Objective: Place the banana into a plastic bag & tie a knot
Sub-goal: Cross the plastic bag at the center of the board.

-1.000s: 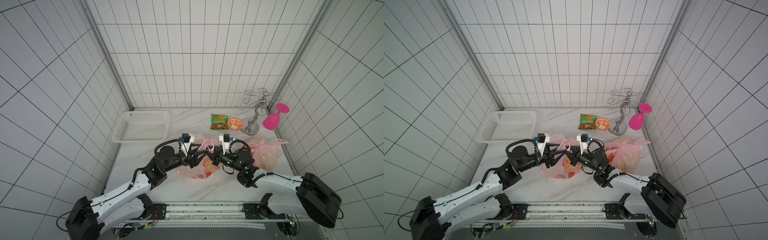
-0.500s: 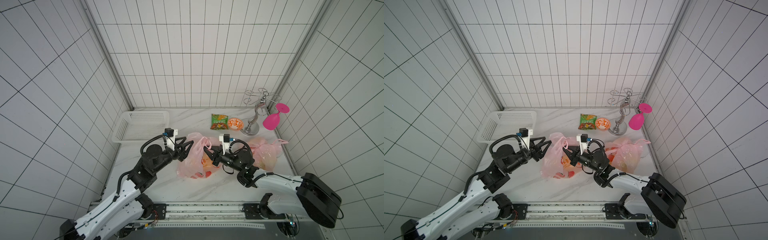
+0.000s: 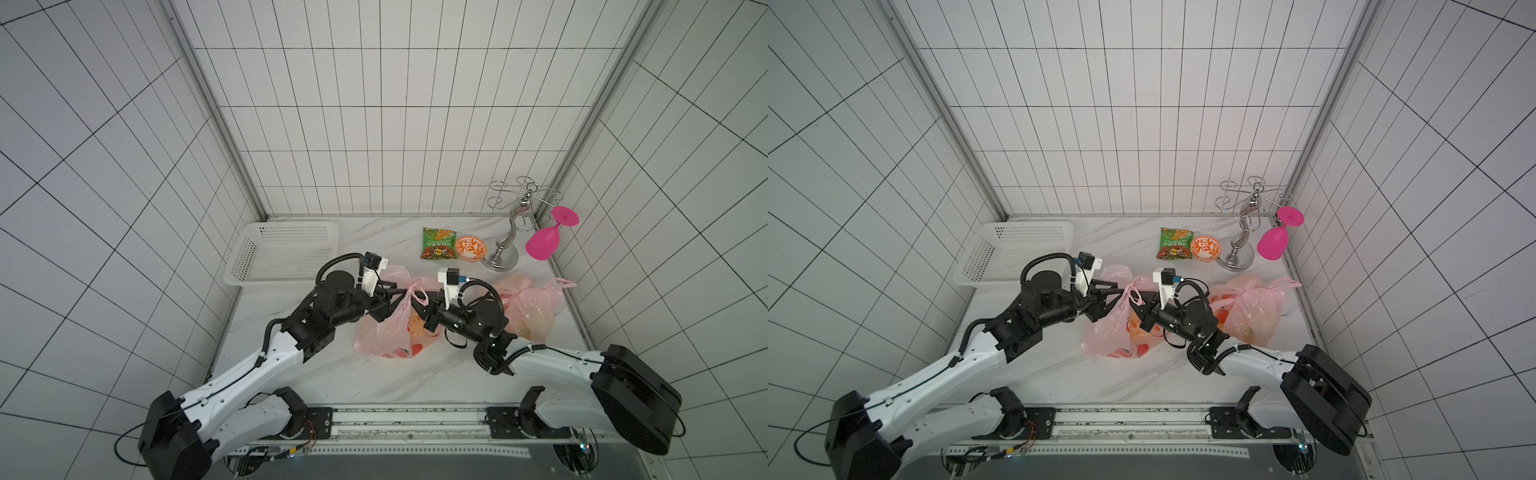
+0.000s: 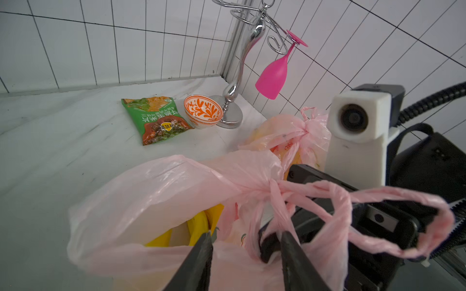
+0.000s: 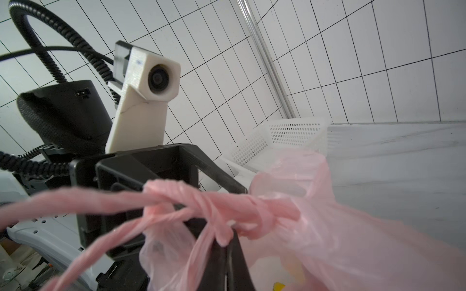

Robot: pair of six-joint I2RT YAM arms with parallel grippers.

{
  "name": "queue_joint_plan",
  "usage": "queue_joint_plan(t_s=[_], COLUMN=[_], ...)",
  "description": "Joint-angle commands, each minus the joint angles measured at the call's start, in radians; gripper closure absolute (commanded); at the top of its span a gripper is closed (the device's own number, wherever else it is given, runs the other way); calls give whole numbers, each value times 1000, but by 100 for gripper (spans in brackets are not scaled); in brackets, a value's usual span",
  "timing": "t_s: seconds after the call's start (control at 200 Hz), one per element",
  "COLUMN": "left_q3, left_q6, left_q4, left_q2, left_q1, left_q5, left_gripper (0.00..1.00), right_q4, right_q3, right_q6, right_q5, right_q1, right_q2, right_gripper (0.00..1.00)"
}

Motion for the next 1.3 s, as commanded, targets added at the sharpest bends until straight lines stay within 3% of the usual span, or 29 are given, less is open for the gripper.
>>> queue_joint_plan(t_s=[0.0, 0.25, 0.56, 0.75, 0.974, 1.119, 1.294], left_q3=[-23, -15, -14, -2, -3, -4, -18], left_q6=[-9, -18, -6, 9, 15, 18, 24], left_q4=[53, 72, 76, 58, 58, 53, 42], left_q2=[6, 38, 53, 70, 72, 61, 21], left_q1=[-2, -2, -19, -20, -30, -33, -35], left_q5=[48, 63, 75, 74, 61, 35, -40], left_gripper=[53, 53, 67, 85, 99, 100, 100], right_q4=[40, 115, 139, 139, 111, 89, 10], right_q3=[25, 11, 17, 26, 28, 24, 0], right_q6=[-33, -72, -85, -85, -97, -104, -126], right_q5=[-23, -107, -166, -200, -199, -177, -125], right_q1=[1, 8, 16, 18, 18, 18, 18], right_q2=[12, 24, 37, 46, 40, 19, -45], right_gripper=[100, 100, 100, 100, 100, 90, 64])
